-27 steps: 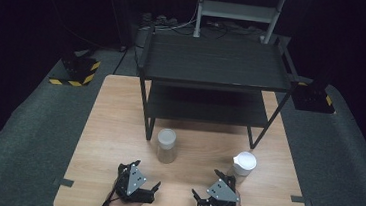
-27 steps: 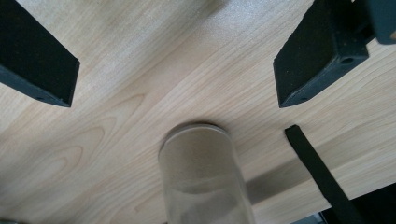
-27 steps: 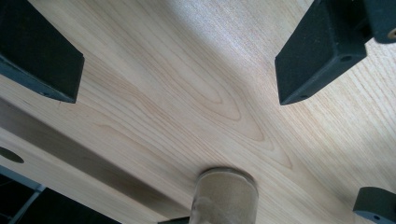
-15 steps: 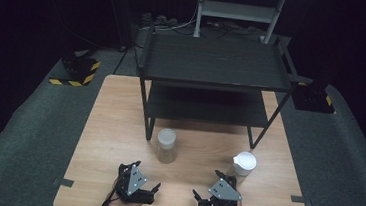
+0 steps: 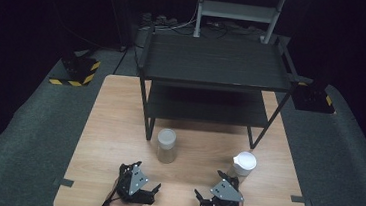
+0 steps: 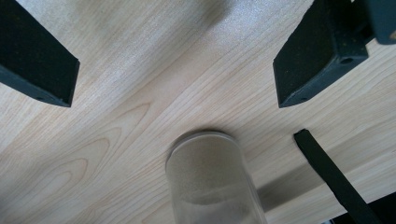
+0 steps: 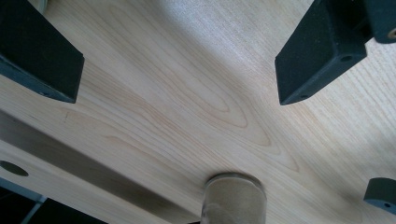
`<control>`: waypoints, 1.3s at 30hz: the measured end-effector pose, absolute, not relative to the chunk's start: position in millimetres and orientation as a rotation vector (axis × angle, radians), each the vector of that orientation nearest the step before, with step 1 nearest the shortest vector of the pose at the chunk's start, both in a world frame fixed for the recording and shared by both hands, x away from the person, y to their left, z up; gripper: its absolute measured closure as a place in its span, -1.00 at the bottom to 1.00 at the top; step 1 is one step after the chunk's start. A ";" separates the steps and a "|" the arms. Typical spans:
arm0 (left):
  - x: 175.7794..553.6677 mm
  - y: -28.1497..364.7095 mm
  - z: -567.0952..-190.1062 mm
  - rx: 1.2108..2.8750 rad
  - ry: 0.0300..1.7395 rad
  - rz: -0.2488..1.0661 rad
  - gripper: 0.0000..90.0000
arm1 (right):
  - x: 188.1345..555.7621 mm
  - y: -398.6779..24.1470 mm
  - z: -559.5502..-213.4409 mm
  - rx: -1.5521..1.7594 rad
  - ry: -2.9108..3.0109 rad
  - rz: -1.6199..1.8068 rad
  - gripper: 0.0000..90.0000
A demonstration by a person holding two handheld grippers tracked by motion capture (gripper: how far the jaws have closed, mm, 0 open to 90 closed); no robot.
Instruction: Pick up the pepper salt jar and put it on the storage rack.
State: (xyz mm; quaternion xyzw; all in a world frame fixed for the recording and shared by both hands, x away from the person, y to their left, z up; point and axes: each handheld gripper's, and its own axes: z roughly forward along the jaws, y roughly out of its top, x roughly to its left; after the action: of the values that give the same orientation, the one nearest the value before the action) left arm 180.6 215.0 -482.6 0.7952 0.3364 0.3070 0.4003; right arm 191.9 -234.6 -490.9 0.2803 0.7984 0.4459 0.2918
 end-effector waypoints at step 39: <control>168.3 223.5 -471.4 1.909 0.794 0.780 -0.98 | 193.5 -236.3 -490.2 0.742 2.140 1.197 -0.99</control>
State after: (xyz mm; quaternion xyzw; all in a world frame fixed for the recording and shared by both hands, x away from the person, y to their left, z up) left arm 168.3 223.5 -471.4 0.7719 0.3211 0.3155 0.4490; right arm 193.5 -236.3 -490.2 0.2777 0.8005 0.4477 0.2857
